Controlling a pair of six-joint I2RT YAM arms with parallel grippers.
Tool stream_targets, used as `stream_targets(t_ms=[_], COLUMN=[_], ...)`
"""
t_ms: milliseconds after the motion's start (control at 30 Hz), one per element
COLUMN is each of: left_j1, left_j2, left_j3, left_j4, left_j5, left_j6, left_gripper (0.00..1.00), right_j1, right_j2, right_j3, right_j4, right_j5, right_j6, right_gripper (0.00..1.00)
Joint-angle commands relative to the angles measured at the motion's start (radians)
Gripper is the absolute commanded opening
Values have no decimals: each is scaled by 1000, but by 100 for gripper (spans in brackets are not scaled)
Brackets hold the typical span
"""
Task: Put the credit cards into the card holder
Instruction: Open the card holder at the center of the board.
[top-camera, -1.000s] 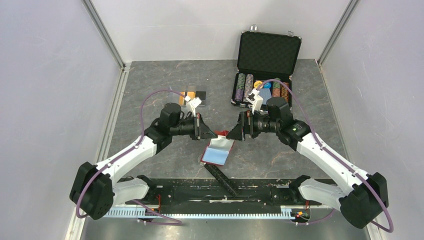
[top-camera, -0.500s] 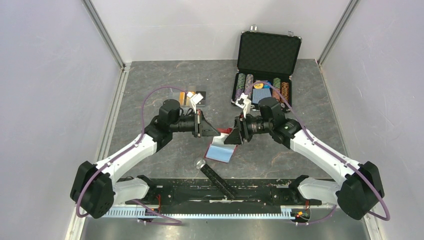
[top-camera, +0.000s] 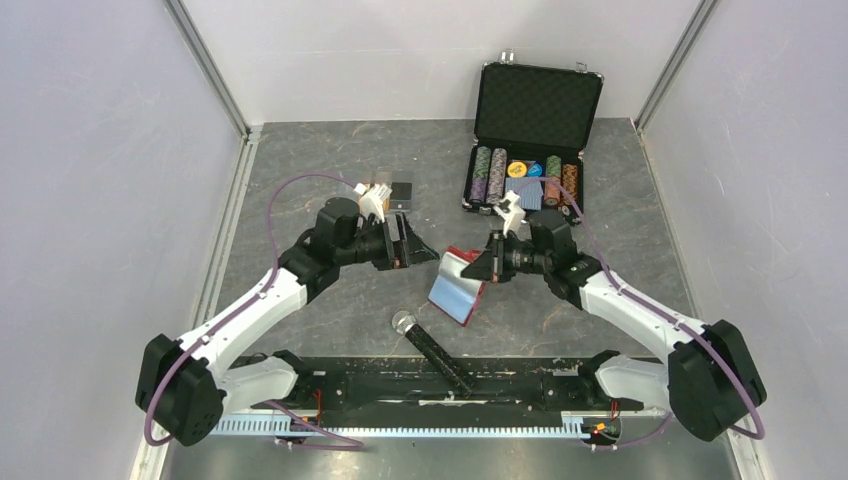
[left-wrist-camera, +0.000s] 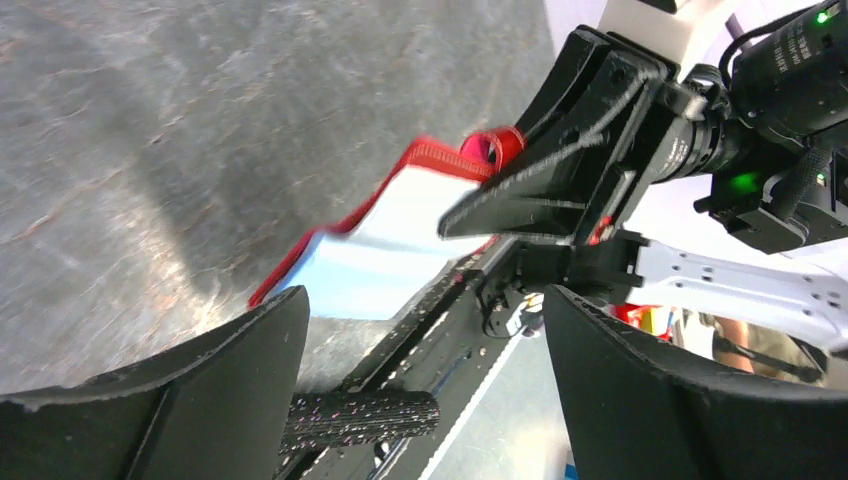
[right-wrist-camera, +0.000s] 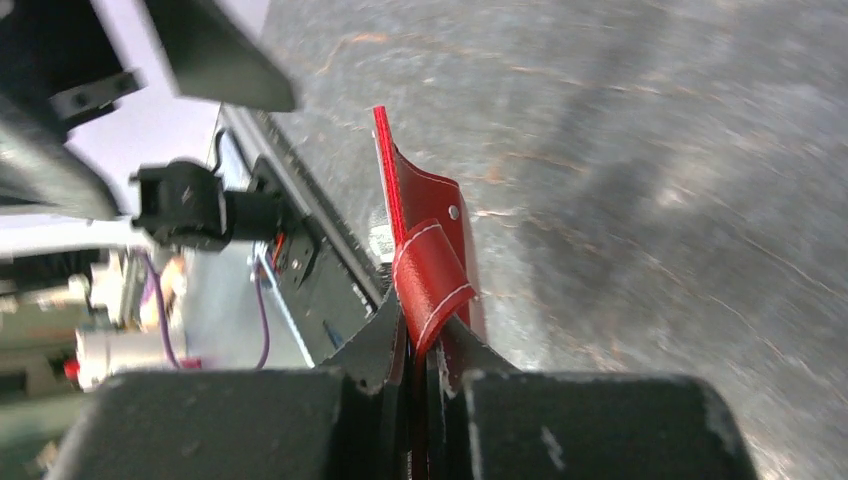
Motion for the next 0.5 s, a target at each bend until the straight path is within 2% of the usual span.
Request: stream_targets(t_ms=[0, 100, 267, 300, 333, 467], left_j1=[-4, -18, -65, -82, -97, -180], left_j2=[-35, -37, -12, 2, 24, 126], left_j3=[35, 17, -2, -2, 1, 46], left_j4=[-140, -140, -126, -125, -128, -175], left_j5=[-131, -128, -145, -152, -159, -221], left_j6=[64, 64, 57, 56, 57, 63], left_gripper=[95, 96, 89, 88, 86, 81], right_j1=[-103, -175, -209, -210, -212, -212], right_j2=[-45, -68, -131, -145, -158, -260], right_j3=[-159, -273, -395, -420, -434, -449], right_j4=[293, 408, 342, 323, 300, 120], right_j5=[79, 111, 308, 344, 377, 538], right_j6=[251, 332, 316, 311, 299, 218], right_gripper=[0, 0, 2, 7, 21, 60])
